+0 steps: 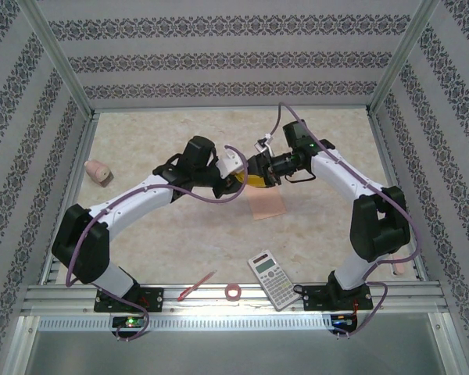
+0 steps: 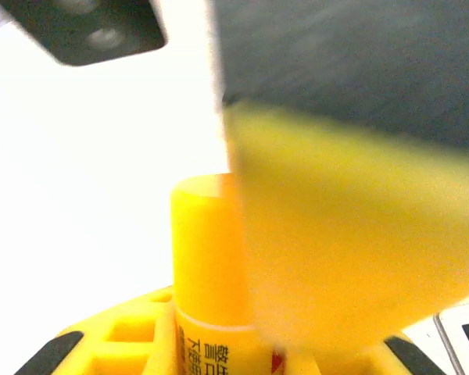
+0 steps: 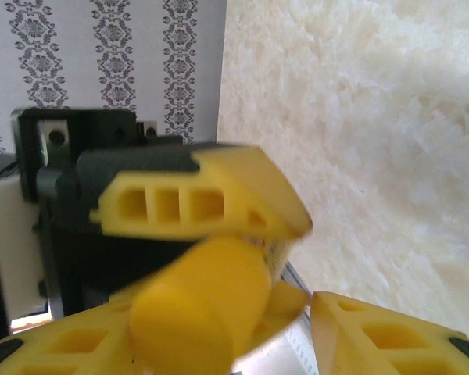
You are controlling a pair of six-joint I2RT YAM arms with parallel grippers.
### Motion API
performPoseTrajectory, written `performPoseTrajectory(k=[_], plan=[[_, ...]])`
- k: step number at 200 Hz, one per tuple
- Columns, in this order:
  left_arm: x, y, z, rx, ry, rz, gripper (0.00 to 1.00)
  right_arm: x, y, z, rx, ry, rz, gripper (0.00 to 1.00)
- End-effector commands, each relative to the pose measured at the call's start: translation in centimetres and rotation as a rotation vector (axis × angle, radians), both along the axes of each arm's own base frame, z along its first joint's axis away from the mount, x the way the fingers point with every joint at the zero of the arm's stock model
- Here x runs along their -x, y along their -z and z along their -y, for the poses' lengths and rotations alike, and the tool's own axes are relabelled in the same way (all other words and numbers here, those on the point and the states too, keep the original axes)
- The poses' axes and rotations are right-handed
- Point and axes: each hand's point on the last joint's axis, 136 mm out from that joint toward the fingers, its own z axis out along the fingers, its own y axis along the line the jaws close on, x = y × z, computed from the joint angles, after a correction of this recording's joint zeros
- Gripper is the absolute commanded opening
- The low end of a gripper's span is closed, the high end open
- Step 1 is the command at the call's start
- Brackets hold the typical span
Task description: Place the letter into the envelope and seal it
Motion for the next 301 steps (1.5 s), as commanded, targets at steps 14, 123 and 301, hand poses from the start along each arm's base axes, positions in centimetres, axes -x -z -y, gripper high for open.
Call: performPoseTrajectory(k=[14, 123, 301], plan=[[-2.1, -2.0, -0.8, 0.065, -0.062, 0.030, 0.00, 0.3, -2.1, 1.0, -0.013, -0.001, 0.038, 0.52], [-3.1, -1.4, -2.9, 0.078, -0.162, -0.050, 0.00, -2.1, -2.9, 5.6, 0.095, 0.142, 0.088, 0.52], [-2.4, 5.5, -13.7, -0.176, -0.987, -0.656, 0.00, -4.6, 4.2, 14.8, 0.614, 0.451, 0.130, 0.52]])
